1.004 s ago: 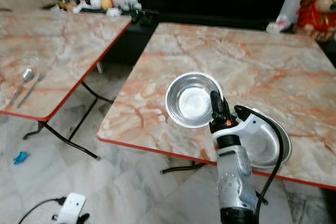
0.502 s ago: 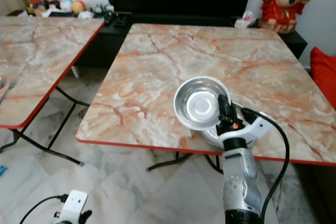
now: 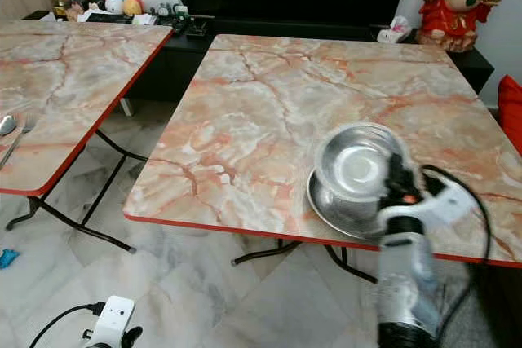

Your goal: Setting the table

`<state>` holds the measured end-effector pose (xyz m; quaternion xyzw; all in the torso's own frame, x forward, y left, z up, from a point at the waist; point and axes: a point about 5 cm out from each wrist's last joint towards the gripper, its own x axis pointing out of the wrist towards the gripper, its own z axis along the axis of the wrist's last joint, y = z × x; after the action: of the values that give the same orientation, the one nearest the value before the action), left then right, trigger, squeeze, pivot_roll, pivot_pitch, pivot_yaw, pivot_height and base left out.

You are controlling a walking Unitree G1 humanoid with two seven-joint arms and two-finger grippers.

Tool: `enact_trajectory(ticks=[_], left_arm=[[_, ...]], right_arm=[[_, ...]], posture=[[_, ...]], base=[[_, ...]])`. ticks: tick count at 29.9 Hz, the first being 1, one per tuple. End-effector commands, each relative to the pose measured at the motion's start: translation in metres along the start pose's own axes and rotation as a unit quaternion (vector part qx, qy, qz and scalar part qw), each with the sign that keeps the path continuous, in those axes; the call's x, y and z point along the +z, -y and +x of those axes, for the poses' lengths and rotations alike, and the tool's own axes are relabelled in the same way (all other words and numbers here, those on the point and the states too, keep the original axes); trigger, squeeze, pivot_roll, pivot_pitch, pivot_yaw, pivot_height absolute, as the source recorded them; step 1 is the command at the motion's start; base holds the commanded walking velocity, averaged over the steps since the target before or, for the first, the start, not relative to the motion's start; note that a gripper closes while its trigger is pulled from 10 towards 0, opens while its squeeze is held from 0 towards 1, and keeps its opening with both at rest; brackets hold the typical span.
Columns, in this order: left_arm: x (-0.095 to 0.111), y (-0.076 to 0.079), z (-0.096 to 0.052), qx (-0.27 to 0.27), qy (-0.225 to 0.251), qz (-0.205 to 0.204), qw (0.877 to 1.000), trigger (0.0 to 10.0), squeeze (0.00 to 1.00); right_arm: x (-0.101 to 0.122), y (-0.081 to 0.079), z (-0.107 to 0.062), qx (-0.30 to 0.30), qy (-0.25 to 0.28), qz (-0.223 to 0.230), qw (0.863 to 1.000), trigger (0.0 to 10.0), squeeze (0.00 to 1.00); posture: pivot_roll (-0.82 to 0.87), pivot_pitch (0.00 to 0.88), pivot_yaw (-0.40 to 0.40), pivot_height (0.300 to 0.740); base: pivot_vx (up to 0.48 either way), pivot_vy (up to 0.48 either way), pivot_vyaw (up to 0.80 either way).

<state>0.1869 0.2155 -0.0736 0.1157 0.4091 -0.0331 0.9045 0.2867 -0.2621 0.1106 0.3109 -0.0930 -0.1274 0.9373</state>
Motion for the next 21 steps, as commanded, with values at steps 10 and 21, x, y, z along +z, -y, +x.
enact_trajectory(ticks=[10, 21], left_arm=[[-0.003, 0.002, 0.000, -0.006, -0.009, -0.002, 1.000, 10.0, 0.00], [-0.004, 0.000, -0.001, -0.001, -0.008, -0.008, 1.000, 10.0, 0.00]], right_arm=[[-0.005, -0.001, 0.006, -0.020, -0.017, 0.045, 0.999, 10.0, 0.00], [-0.020, -0.006, 0.010, -0.031, -0.047, 0.036, 0.998, 10.0, 0.00]], posture=[[0.09, 0.000, -0.017, 0.740], [0.10, 0.000, -0.021, 0.740]], base=[[0.000, 0.000, 0.00], [0.000, 0.000, 0.00]])
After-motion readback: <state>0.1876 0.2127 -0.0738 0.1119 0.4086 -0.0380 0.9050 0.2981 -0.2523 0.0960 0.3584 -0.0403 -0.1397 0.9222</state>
